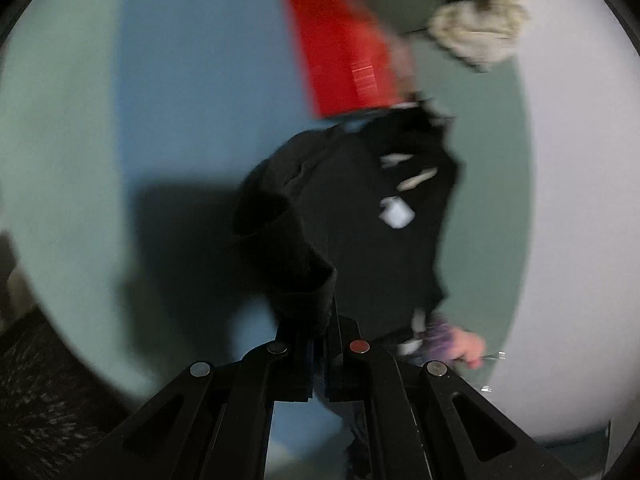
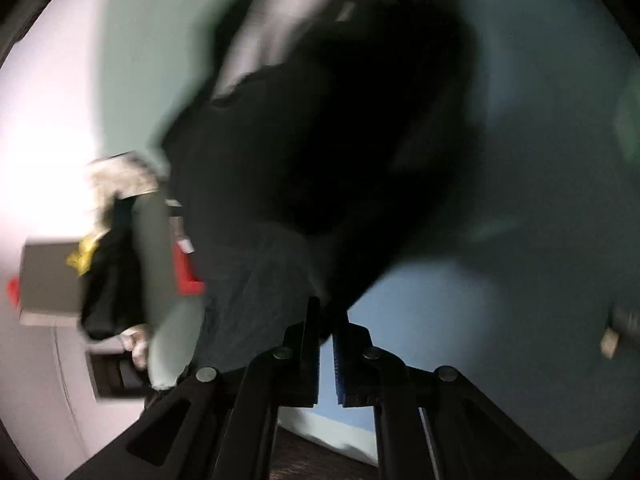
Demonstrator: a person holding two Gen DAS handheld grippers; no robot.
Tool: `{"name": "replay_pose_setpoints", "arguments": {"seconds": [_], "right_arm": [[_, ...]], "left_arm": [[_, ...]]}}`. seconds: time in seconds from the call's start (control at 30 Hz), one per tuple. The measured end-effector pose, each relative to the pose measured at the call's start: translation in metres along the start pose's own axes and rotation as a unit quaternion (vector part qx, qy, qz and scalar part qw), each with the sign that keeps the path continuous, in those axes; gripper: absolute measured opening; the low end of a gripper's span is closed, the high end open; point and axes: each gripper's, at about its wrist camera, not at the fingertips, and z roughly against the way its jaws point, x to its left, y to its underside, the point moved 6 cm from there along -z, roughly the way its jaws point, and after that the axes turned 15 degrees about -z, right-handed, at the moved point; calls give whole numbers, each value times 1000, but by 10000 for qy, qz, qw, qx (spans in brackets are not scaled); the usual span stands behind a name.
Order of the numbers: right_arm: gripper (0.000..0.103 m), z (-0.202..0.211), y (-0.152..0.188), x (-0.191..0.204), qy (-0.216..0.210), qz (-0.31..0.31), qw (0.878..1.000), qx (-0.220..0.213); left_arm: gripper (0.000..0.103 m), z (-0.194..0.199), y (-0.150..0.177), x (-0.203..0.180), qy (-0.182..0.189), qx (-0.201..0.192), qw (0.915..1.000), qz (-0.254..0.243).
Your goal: Fold clothes
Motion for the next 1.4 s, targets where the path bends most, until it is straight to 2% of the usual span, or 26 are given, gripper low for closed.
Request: {"name": "replay_pose_setpoints", "arguments": {"seconds": [0.07, 0.2, 0.23, 0.27, 0.3, 0.37, 0.47, 0.53, 0.57, 0.6, 0.67, 0.73, 0.77, 0.8, 0.83, 0.9, 0.97, 1.0, 1.07, 1.23, 1.27, 1.3, 1.4], "right_arm": [[5, 5, -2, -16, -84, -199, 9998, 20], [5, 38, 3, 15, -445, 288, 9985, -99], [5, 51, 7, 27, -621, 416, 9971, -120], [0, 68, 15, 41, -904, 514, 9945, -107], [0, 86, 25, 54, -1177, 640, 9909, -106], [0, 130, 45, 78, -1504, 1115, 9819, -272], [2, 151, 61, 76, -811, 1641, 9819, -497], [7, 144, 55, 50, -344, 1475, 9878, -357], [9, 136, 49, 29, -119, 1249, 9919, -212], [20, 121, 49, 18, 35, 1071, 9942, -20], [24, 93, 46, -13, 409, 751, 9958, 331], [28, 69, 44, -29, 752, 738, 9934, 458], [37, 59, 40, -33, 921, 735, 9921, 433], [47, 53, 35, -33, 973, 683, 9921, 395], [48, 56, 30, -33, 892, 604, 9936, 349], [62, 73, 18, -29, 520, 423, 9976, 169], [72, 97, 8, -26, 77, 347, 9994, -43], [72, 108, 3, -25, -102, 333, 9993, -145], [70, 122, -9, -27, -175, 341, 9988, -296], [41, 106, -16, -35, -615, -473, 9966, 276], [22, 104, -18, -40, -628, -688, 9952, 315], [9, 103, -23, -44, -593, -860, 9941, 306], [6, 110, -38, -39, -644, -861, 9942, -101]], "left_arm": [[2, 0, 9, 12, -9, 23, 9999, 118], [2, 13, 7, 3, 153, -135, 9998, -24], [2, 21, 7, -4, 275, -212, 9994, -93], [2, 29, 7, -12, 403, -291, 9986, -161], [2, 43, 7, -22, 665, -392, 9968, -211], [2, 56, 9, -36, 878, -423, 9947, -334], [2, 55, 18, -38, 232, -51, 9980, -587], [2, 46, 24, -29, -178, 145, 9973, -697], [2, 43, 25, -21, -248, 182, 9977, -605], [2, 40, 26, -13, -307, 216, 9980, -502], [2, 33, 27, 0, -327, 271, 9987, -278], [2, 37, 32, 15, -290, 333, 9990, -106], [2, 40, 34, 19, -273, 351, 9990, -67], [2, 44, 36, 24, -255, 367, 9990, -32], [2, 43, 36, 27, -237, 380, 9990, 19], [2, 40, 34, 31, -186, 394, 9990, 133], [2, 35, 34, 33, -223, 414, 9987, 176], [2, 33, 35, 34, -241, 435, 9986, 181], [2, 29, 35, 35, -269, 468, 9984, 194], [2, 27, 32, 38, -244, 467, 9983, 259], [2, 27, 32, 38, -237, 461, 9983, 275], [2, 27, 32, 39, -230, 455, 9983, 292], [2, 29, 29, 42, -258, 372, 9985, 321]]}}
